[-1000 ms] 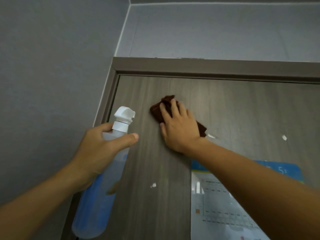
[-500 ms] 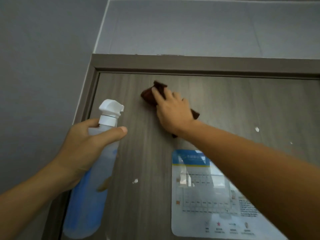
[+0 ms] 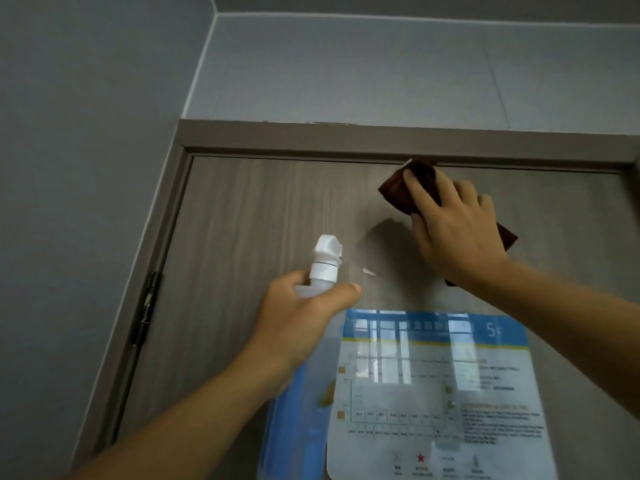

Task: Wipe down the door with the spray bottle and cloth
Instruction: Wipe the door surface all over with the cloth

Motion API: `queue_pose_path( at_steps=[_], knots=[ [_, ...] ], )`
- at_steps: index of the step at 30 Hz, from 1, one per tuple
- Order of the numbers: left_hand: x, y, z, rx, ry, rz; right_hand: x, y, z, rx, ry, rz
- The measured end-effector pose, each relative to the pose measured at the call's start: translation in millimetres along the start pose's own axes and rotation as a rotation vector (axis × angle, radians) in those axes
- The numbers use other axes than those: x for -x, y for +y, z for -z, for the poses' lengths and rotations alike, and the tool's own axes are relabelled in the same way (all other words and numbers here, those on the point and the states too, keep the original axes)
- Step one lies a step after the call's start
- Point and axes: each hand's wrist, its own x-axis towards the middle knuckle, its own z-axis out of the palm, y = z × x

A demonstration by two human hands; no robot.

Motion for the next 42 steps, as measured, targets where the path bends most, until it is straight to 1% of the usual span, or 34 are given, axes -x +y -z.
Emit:
queue_pose_path(
  at_steps=[3, 12, 20, 24, 28, 34, 39, 42],
  knots=[
    [-2.1, -5.6, -12.3, 0.004, -0.029, 0.019, 6.4, -0.3, -2.0, 0.026, -0.019, 0.012],
    [-8.0, -19.8, -30.0, -0.015, -0.028, 0.062, 13.1, -2.0, 0.2, 0.054, -0.073, 0.074],
    [-9.0, -21.0, -43.1, -0.114, -0.03, 0.018, 18.2, 7.1, -3.3, 0.066, -0.072, 0.076],
    [-11.0, -23.1, -41.9, -0.053, 0.001, 0.026, 21.8, 10.9, -4.4, 0.067, -0.067, 0.089],
    [-8.4, -22.9, -40.8, 0.003, 0.01, 0.052, 24.4, 13.7, -6.8, 0.012, -0.068, 0.087],
    [-7.7, -25.6, -35.9, -0.046, 0.005, 0.046, 28.4, 13.5, -14.1, -0.11, -0.07, 0.115],
    [-6.4, -23.2, -30.8, -0.012, 0.051, 0.04, 29.5, 12.4, -21.0, -0.107, -0.074, 0.134],
    [-6.3, -20.8, -24.9, -0.007, 0.048, 0.049, 24.7, 12.8, -31.9, -0.062, -0.119, 0.129]
  ],
)
